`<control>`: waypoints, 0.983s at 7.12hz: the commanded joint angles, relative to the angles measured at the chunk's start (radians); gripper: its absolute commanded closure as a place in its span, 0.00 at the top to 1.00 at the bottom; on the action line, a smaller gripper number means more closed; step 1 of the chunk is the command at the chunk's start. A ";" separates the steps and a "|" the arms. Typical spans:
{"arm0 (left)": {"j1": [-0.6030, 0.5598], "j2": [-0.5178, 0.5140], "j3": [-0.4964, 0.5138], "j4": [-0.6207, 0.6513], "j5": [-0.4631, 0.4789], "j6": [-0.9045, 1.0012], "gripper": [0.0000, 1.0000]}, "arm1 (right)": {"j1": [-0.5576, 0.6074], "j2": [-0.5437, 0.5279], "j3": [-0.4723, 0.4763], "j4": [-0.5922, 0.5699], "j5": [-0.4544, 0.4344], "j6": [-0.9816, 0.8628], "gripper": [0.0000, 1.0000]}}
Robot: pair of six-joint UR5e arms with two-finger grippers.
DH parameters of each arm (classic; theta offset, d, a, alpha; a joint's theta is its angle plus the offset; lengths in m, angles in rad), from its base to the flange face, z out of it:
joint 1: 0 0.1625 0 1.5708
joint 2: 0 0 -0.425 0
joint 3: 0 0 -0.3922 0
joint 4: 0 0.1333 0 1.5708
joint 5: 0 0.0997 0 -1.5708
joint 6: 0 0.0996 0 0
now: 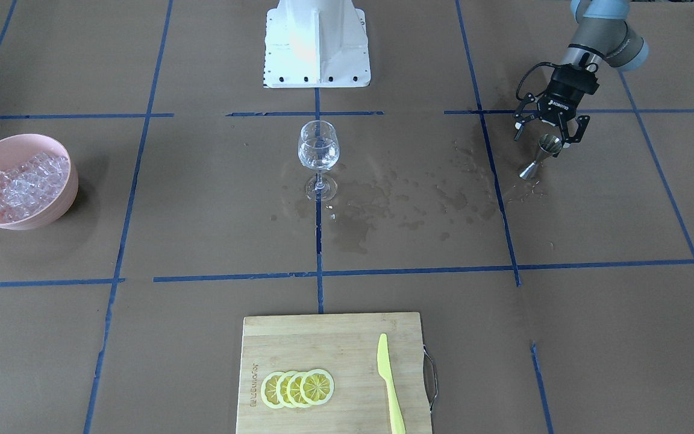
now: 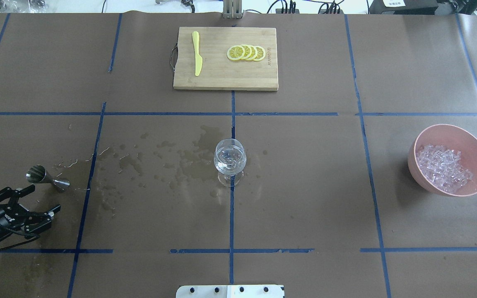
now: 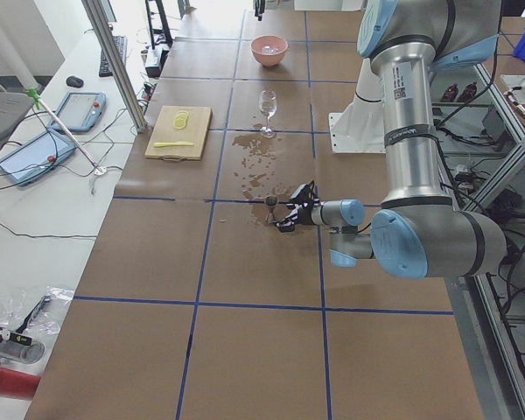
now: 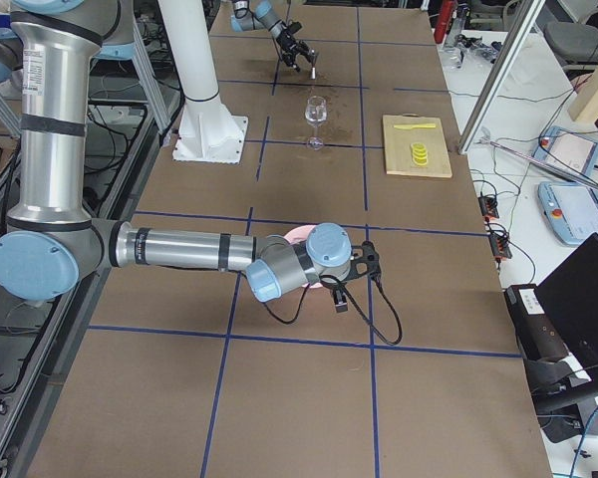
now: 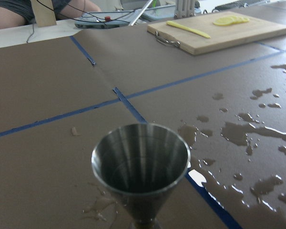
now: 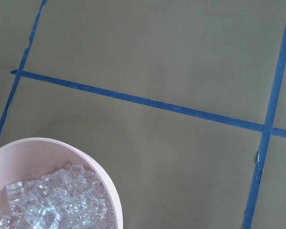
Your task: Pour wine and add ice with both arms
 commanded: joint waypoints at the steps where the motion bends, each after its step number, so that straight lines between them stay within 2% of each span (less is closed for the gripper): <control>1: -0.068 0.054 -0.014 0.009 -0.281 0.140 0.98 | 0.000 -0.001 0.004 0.000 0.001 0.002 1.00; 2: -0.172 0.088 -0.014 0.009 -0.425 0.171 0.98 | -0.002 -0.001 0.005 0.000 0.001 0.009 1.00; 3: -0.278 0.118 -0.014 0.008 -0.472 0.218 0.98 | -0.006 -0.001 0.008 0.002 0.001 0.024 1.00; 4: -0.410 0.113 -0.005 0.012 -0.563 0.261 0.98 | -0.020 -0.001 0.034 0.000 -0.001 0.056 1.00; 5: -0.599 0.096 0.001 0.093 -0.740 0.278 0.98 | -0.044 -0.001 0.056 0.000 -0.004 0.104 1.00; 6: -0.764 0.018 0.004 0.236 -0.908 0.280 0.99 | -0.064 -0.001 0.073 0.000 -0.007 0.135 1.00; 7: -0.867 -0.023 0.007 0.352 -1.010 0.304 0.99 | -0.098 -0.001 0.089 0.000 -0.016 0.174 1.00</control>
